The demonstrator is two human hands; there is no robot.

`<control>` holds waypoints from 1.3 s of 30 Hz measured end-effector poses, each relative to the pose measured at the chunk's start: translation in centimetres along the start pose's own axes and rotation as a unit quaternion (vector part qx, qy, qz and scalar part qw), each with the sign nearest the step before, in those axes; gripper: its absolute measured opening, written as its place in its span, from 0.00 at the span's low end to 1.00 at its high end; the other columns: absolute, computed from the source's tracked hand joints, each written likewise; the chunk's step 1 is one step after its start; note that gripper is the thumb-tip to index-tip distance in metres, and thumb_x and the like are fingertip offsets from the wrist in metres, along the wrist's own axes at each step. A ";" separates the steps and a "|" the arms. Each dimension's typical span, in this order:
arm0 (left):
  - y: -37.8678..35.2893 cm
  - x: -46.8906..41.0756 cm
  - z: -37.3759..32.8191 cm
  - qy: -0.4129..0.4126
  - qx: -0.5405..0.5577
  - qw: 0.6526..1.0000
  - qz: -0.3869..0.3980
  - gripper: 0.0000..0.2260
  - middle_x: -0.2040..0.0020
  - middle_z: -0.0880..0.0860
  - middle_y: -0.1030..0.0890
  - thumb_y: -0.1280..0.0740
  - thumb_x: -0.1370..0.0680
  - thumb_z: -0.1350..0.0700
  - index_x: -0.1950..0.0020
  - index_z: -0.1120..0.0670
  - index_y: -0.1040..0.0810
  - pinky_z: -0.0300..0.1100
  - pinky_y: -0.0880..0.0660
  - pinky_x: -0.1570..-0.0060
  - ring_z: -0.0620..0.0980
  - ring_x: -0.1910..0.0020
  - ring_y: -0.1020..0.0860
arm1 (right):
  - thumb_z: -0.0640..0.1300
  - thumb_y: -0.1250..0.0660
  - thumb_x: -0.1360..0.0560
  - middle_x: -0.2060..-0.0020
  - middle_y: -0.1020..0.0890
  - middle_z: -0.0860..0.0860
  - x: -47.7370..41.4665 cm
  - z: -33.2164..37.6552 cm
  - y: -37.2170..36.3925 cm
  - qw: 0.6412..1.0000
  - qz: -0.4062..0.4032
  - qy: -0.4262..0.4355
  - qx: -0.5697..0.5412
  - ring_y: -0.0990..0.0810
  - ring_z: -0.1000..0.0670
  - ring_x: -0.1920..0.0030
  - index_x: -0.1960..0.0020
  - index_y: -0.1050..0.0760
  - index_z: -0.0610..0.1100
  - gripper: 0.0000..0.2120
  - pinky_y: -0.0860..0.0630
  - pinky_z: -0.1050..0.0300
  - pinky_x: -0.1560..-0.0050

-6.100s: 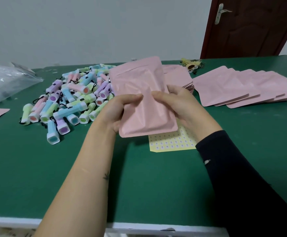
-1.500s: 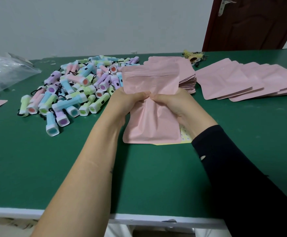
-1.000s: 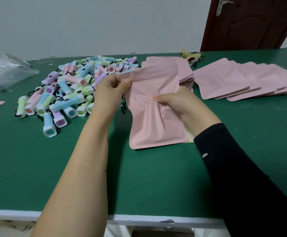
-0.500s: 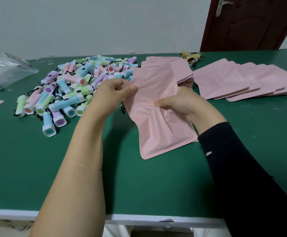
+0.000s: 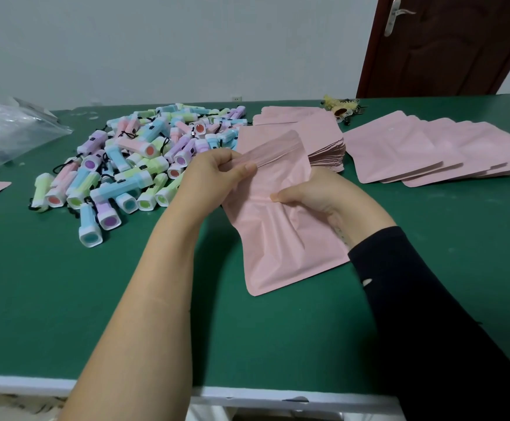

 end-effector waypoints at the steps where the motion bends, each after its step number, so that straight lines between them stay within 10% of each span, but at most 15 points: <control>1: 0.0 0.0 0.0 -0.004 -0.006 1.000 0.002 0.03 0.64 0.52 0.20 0.29 0.23 0.54 0.56 0.52 0.18 0.30 0.32 0.72 0.42 0.72 0.28 | 0.35 0.24 0.32 0.55 0.14 0.44 0.1 0.0 0.0 1.000 0.003 0.004 -0.009 0.15 0.42 0.52 0.50 0.17 0.40 0.12 0.20 0.43 0.44; 11: -1.2 0.2 -0.8 -0.044 -0.053 0.997 0.040 0.04 0.64 0.48 0.19 0.28 0.23 0.51 0.55 0.50 0.18 0.27 0.33 0.70 0.39 0.68 0.26 | 0.32 0.27 0.29 0.52 0.15 0.41 0.8 1.9 0.9 0.983 -0.065 0.146 -0.090 0.16 0.45 0.50 0.47 0.18 0.33 0.11 0.20 0.53 0.44; 17: -1.7 0.2 -1.0 -0.060 -0.096 0.993 0.037 0.04 0.57 0.46 0.18 0.30 0.22 0.52 0.53 0.51 0.18 0.34 0.30 0.59 0.44 0.58 0.24 | 0.36 0.26 0.29 0.64 0.15 0.56 0.5 2.1 0.2 0.978 -0.083 0.193 -0.004 0.19 0.61 0.64 0.62 0.19 0.49 0.08 0.24 0.68 0.61; 23: -1.9 0.1 -0.9 -0.065 -0.153 0.986 0.021 0.04 0.54 0.46 0.19 0.33 0.21 0.50 0.49 0.49 0.21 0.49 0.25 0.47 0.51 0.51 0.22 | 0.42 0.29 0.26 0.63 0.18 0.52 -0.1 2.0 0.5 0.971 -0.136 0.185 0.065 0.22 0.54 0.63 0.55 0.19 0.44 0.01 0.28 0.68 0.66; 33: -2.3 -0.1 -0.3 -0.074 -0.136 0.988 0.009 0.06 0.61 0.47 0.20 0.28 0.24 0.50 0.56 0.50 0.22 0.47 0.27 0.55 0.51 0.59 0.24 | 0.44 0.38 0.20 0.43 0.21 0.47 -0.9 1.8 -0.8 0.962 -0.101 0.188 0.171 0.24 0.48 0.45 0.39 0.27 0.40 0.12 0.34 0.60 0.54; 39: -1.4 -0.2 -0.1 -0.035 -0.115 0.993 0.008 0.13 0.69 0.45 0.23 0.28 0.25 0.47 0.64 0.51 0.26 0.43 0.31 0.61 0.45 0.67 0.28 | 0.43 0.40 0.19 0.61 0.26 0.48 0.1 2.3 1.0 0.948 -0.141 0.221 0.182 0.31 0.49 0.59 0.54 0.29 0.39 0.09 0.42 0.55 0.66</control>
Point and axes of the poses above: each hand's wrist, its own x-axis away from the middle knuckle, its own y-axis out of the back of the hand, z = x × y, the point moved 4 cm from there along -x, towards the middle knuckle
